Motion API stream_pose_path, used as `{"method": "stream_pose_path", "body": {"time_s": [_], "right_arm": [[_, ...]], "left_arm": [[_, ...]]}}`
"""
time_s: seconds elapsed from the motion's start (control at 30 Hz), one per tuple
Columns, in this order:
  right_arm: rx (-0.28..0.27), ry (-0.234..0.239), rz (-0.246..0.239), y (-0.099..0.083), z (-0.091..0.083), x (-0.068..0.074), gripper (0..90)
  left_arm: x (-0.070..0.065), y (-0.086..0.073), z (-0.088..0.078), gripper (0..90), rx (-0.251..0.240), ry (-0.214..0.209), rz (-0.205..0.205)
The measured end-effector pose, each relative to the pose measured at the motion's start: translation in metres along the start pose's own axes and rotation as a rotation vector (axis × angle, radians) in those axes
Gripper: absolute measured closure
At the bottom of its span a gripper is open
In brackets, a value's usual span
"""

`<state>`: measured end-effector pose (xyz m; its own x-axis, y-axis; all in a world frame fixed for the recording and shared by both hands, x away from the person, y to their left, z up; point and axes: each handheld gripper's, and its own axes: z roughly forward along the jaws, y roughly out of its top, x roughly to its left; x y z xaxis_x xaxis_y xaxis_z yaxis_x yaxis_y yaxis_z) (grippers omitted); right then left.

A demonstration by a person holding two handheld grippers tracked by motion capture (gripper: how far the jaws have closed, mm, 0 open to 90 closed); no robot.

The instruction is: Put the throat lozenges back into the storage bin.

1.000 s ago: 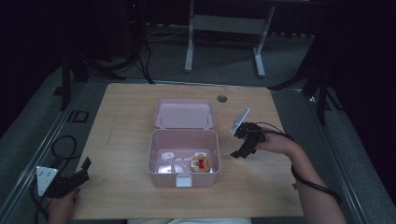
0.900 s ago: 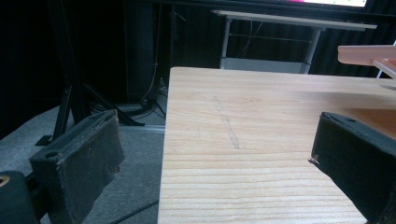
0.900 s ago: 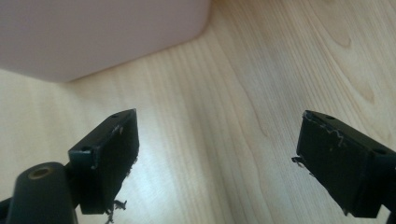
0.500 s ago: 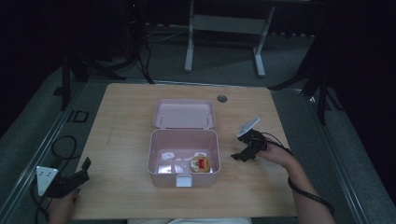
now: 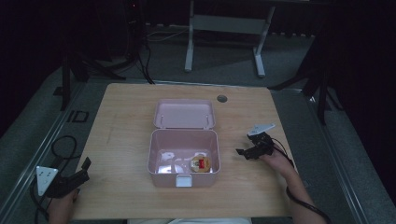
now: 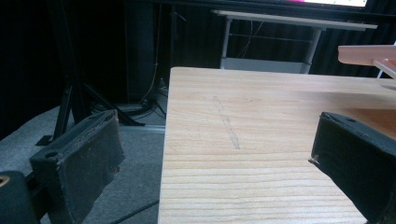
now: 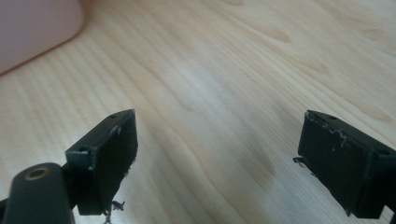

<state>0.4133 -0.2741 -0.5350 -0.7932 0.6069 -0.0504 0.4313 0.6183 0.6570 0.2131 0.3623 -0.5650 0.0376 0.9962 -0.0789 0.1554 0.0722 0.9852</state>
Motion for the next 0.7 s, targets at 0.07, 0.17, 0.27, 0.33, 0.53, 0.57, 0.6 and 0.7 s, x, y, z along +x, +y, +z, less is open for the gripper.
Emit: {"method": "stream_pose_path", "body": {"time_s": [0.07,0.17,0.27,0.33,0.53,0.57,0.6,0.7], "right_arm": [[-0.023,-0.020,0.014,-0.005,-0.002,-0.001,11.5],[-0.046,-0.036,0.044,-0.015,-0.004,-0.004,11.6],[-0.053,-0.049,0.051,-0.022,-0.006,-0.005,11.5],[-0.060,-0.055,0.055,-0.025,-0.007,-0.006,11.5],[-0.151,-0.093,0.120,-0.041,-0.018,-0.008,11.2],[-0.166,-0.101,0.134,-0.042,-0.020,-0.007,11.2],[-0.171,-0.103,0.140,-0.043,-0.021,-0.008,11.2],[-0.158,-0.157,0.138,-0.047,-0.024,-0.006,11.2]], "left_arm": [[0.000,0.000,0.000,2.4,0.000,0.000,0.000],[0.000,0.000,0.000,2.4,0.001,0.001,0.000],[0.000,0.000,0.000,2.4,0.001,0.001,0.001],[0.000,0.000,0.000,2.4,0.001,0.001,0.001],[0.000,0.000,0.000,2.5,0.001,0.002,0.000],[0.000,0.000,0.000,2.4,0.001,0.002,0.000],[0.000,0.000,0.000,2.5,0.001,0.001,0.001],[0.000,0.000,0.000,2.4,0.001,0.001,0.001]]}}
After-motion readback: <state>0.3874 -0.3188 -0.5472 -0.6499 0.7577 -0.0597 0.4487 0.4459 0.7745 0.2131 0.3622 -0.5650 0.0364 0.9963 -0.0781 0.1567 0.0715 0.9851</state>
